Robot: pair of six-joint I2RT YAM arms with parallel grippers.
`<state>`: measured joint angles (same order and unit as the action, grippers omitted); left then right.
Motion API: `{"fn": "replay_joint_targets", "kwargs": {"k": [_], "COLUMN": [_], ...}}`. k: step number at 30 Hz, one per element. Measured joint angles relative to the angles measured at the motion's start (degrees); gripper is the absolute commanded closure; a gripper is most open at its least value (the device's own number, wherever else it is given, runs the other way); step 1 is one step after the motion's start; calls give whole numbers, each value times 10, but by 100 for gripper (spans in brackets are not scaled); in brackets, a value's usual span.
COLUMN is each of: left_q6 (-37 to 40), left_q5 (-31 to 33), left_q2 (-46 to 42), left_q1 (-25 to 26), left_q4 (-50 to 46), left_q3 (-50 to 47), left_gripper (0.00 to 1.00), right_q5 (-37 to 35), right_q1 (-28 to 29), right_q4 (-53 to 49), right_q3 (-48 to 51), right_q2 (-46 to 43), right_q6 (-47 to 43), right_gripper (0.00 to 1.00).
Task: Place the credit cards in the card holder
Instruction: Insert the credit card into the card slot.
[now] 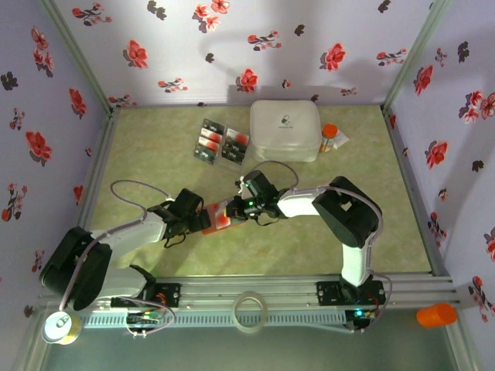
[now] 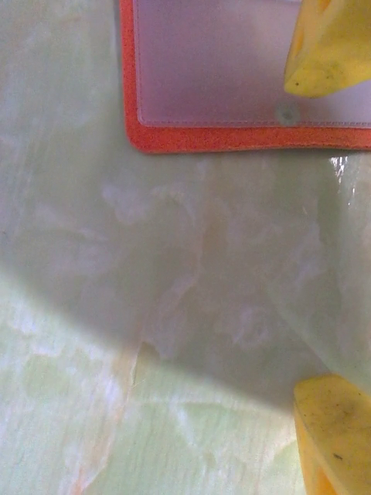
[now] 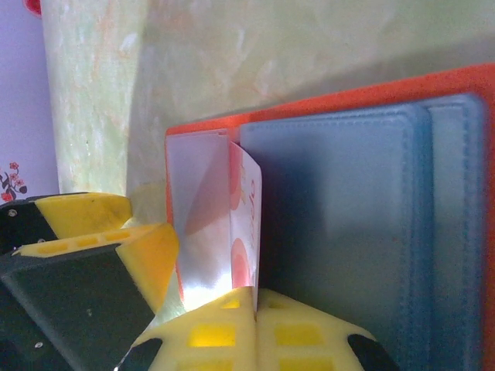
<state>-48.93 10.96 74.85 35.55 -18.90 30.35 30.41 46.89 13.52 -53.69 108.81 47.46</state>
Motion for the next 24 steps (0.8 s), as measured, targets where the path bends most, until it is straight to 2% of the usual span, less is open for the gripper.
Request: {"fn": "replay_joint_targets", "kwargs": {"k": [24], "left_q6": [2], "left_q5": [2], "left_q2": [2], "left_q1": [0], "left_q4": [0], "left_q3": [0], "left_gripper": [5], "right_q5": [17], "right_q1": [0], "right_q4": [-22], "right_q3": [-28], "right_q2": [21], "right_q6": [-10], "right_gripper": [99]}}
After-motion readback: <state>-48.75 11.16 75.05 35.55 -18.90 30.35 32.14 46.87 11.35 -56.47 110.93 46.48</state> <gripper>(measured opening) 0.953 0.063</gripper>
